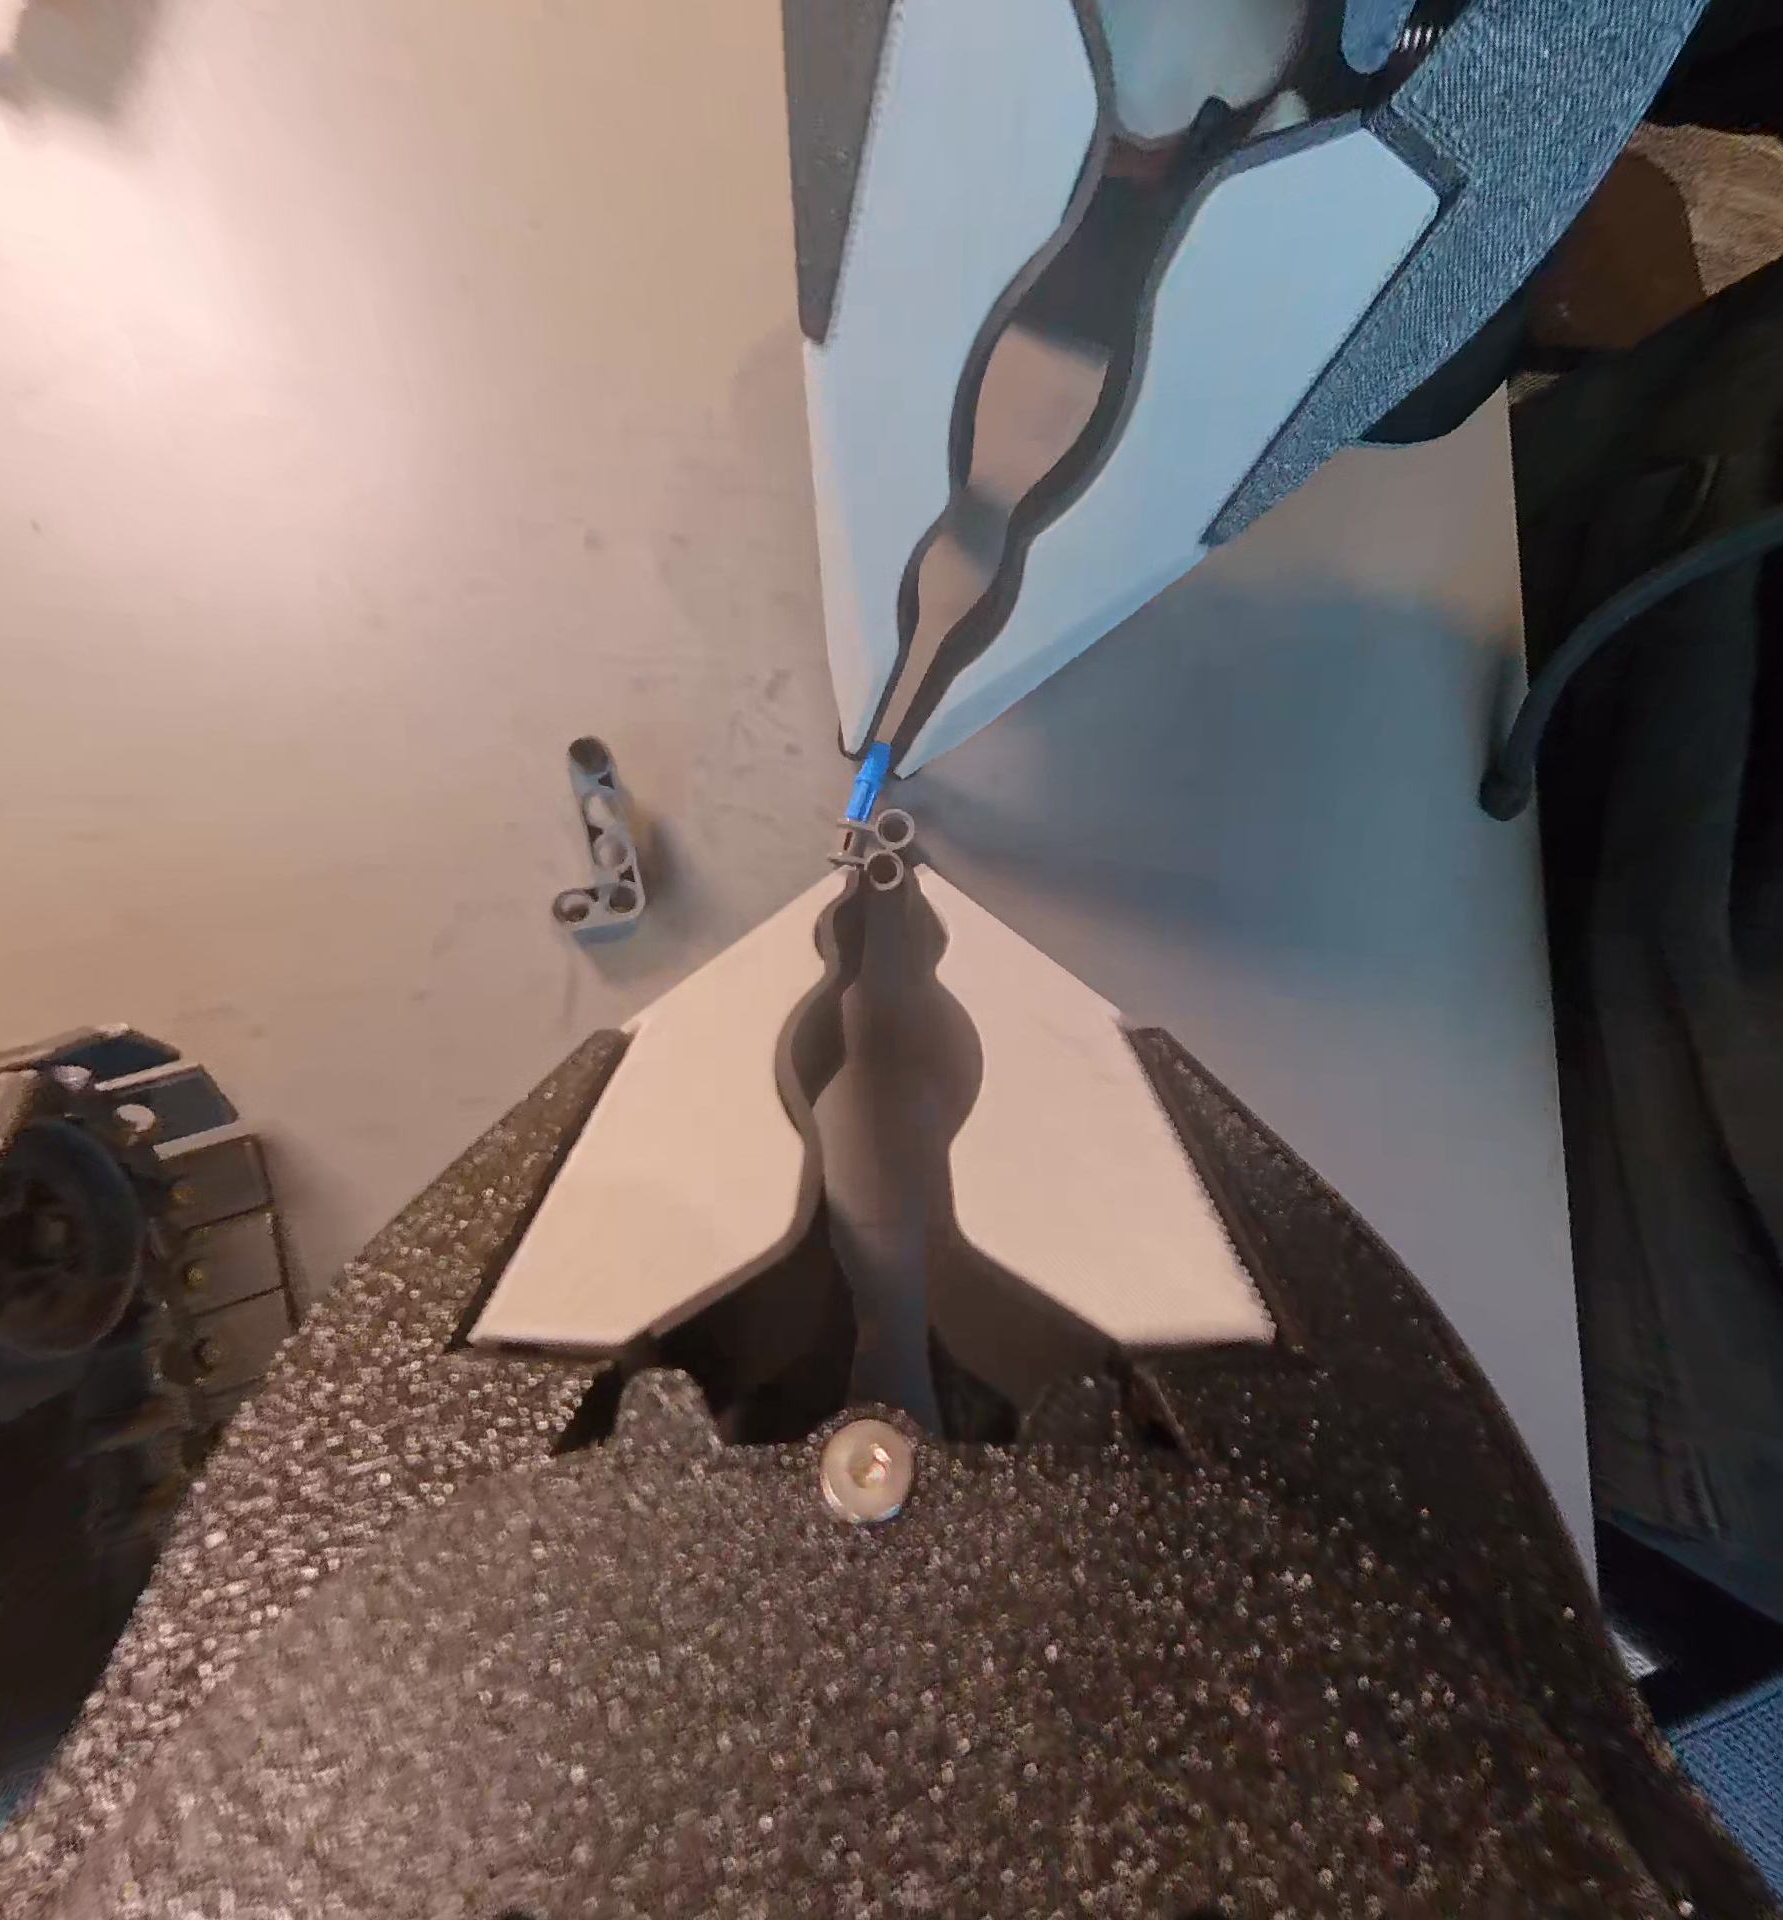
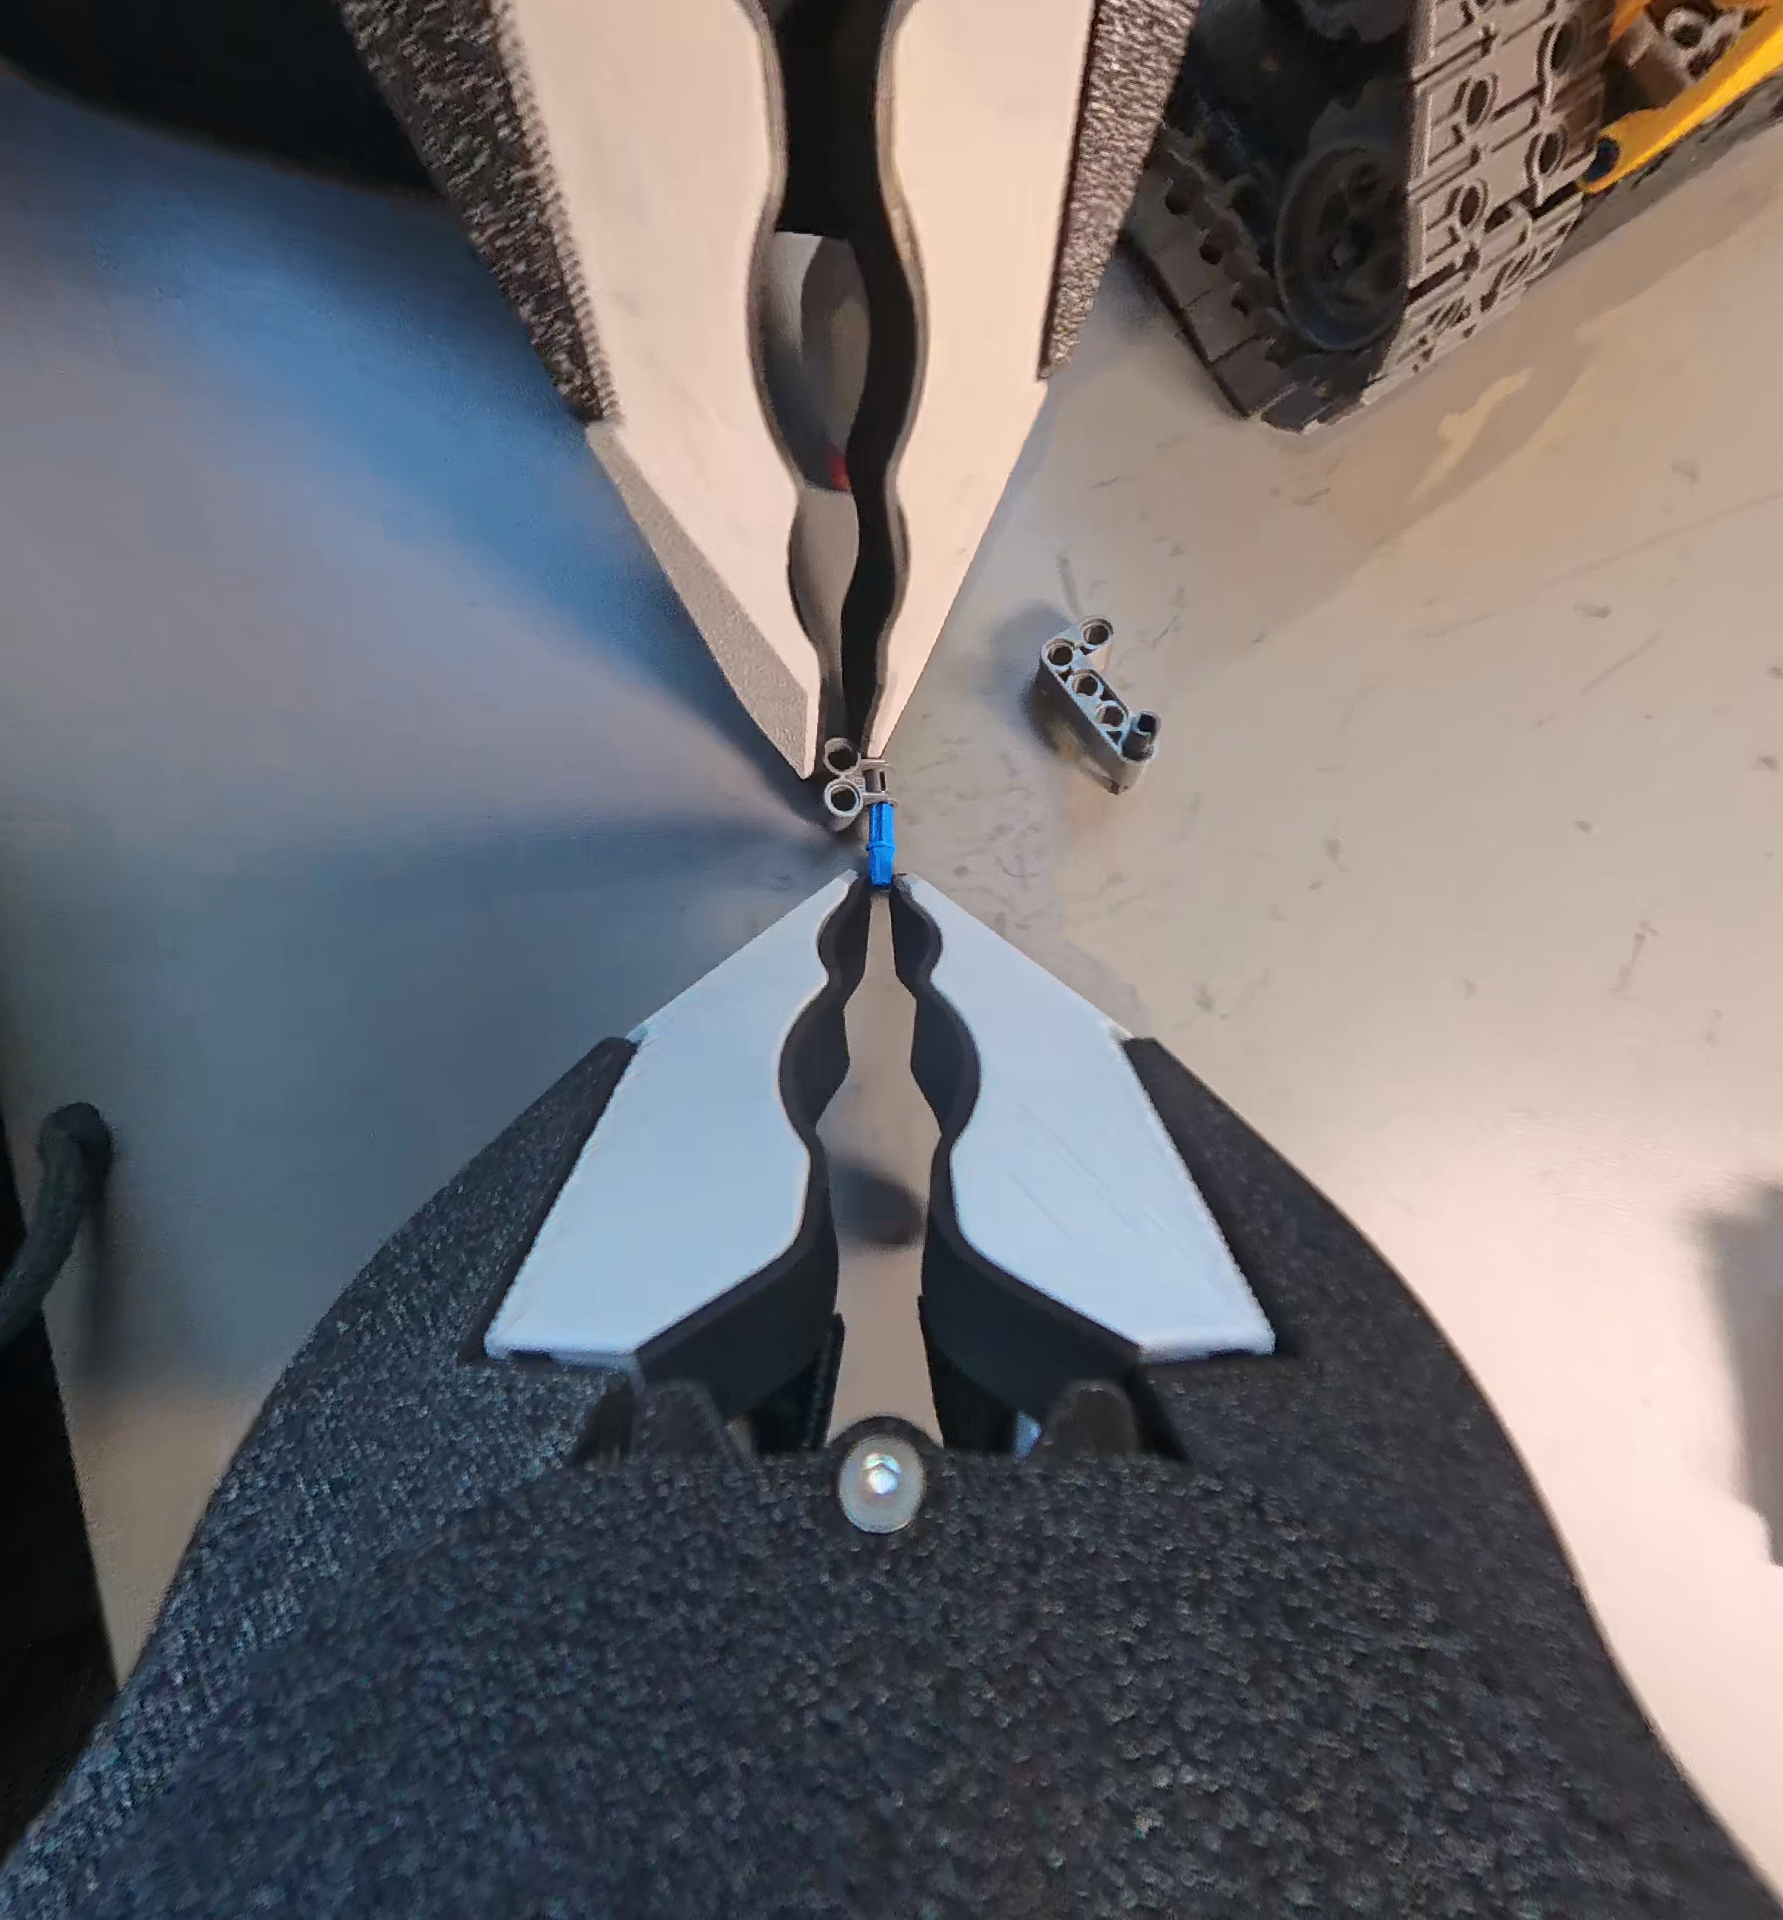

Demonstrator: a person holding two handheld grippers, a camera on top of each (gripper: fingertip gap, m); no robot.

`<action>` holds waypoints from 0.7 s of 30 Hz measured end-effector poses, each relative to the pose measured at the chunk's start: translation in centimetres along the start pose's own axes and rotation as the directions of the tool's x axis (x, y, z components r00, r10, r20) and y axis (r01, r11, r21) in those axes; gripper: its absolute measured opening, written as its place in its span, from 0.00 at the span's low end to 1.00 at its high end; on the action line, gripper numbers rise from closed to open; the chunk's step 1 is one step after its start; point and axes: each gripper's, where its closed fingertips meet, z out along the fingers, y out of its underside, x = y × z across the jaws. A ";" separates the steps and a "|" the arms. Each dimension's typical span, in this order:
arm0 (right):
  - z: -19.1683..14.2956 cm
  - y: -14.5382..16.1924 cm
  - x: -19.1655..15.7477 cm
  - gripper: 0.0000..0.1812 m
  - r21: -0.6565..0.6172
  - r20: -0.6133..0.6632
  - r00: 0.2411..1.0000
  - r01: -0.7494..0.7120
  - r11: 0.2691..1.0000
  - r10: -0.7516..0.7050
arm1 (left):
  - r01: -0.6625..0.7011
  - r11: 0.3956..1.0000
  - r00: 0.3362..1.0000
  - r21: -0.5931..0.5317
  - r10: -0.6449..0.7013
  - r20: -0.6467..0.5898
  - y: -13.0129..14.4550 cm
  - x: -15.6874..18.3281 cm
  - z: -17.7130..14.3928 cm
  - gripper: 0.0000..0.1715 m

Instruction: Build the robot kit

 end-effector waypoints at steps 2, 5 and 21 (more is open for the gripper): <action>0.0 0.0 0.0 0.02 0.012 0.003 0.999 0.043 0.999 -0.043 | 0.013 1.000 1.000 0.005 -0.013 -0.014 -0.1 0.0 0.0 0.03; 0.0 0.0 0.0 0.02 0.005 0.009 0.997 0.080 0.997 -0.080 | 0.020 1.000 0.999 0.020 -0.019 -0.028 -0.3 0.1 -0.2 0.03; -0.1 0.2 -0.2 0.02 -0.036 0.126 0.992 -0.017 0.999 0.021 | -0.115 0.993 0.989 -0.035 0.118 0.087 0.1 0.0 0.2 0.03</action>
